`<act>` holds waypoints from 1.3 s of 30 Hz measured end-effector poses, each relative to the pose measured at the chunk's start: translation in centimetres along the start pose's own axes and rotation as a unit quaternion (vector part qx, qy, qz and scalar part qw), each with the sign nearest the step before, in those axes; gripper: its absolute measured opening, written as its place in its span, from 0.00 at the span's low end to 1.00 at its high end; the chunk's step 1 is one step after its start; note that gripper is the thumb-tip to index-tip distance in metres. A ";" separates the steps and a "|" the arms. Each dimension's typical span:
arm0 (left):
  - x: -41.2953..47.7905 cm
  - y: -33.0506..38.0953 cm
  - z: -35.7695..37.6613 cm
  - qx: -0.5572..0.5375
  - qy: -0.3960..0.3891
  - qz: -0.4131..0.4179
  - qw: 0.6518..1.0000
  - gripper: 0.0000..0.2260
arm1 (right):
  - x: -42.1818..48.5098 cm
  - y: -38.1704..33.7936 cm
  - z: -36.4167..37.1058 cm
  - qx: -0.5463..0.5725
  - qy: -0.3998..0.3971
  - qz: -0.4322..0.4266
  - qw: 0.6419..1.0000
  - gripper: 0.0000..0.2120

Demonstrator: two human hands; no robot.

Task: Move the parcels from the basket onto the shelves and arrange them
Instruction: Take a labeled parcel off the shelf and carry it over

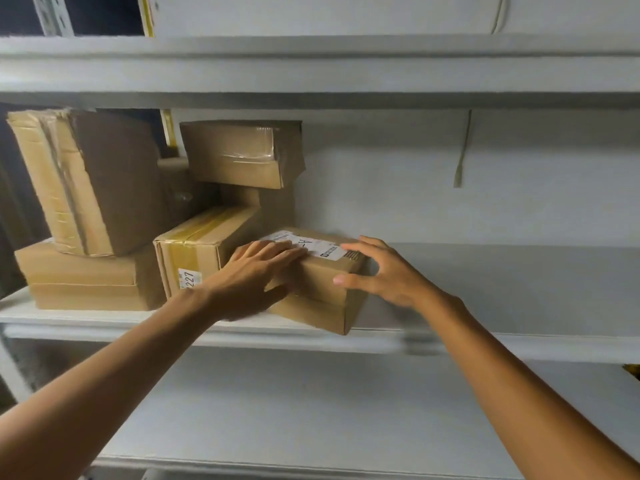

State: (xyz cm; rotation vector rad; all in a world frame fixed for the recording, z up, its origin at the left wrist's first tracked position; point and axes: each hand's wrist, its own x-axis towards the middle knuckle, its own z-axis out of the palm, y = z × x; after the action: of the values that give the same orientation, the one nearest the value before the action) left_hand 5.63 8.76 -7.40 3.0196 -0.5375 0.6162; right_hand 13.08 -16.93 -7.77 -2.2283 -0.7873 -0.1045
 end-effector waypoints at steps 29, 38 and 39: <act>11.2 8.9 4.4 -0.595 -0.076 0.055 0.798 0.23 | -16.7 -0.4 -5.4 -0.028 0.309 0.125 0.942 0.49; 10.6 21.1 3.5 -0.701 -0.158 0.082 0.691 0.21 | -29.0 -0.7 -7.3 0.019 0.364 0.230 0.902 0.61; 10.7 22.2 3.3 -0.708 -0.159 0.091 0.682 0.20 | -30.0 -0.9 -7.6 0.023 0.372 0.223 0.901 0.56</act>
State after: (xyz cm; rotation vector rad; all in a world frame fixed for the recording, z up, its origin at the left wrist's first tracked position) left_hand 8.66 -15.90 -7.55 1.5253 -0.7877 -0.3182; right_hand -10.44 -36.87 -10.92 -2.0218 0.1380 -0.6570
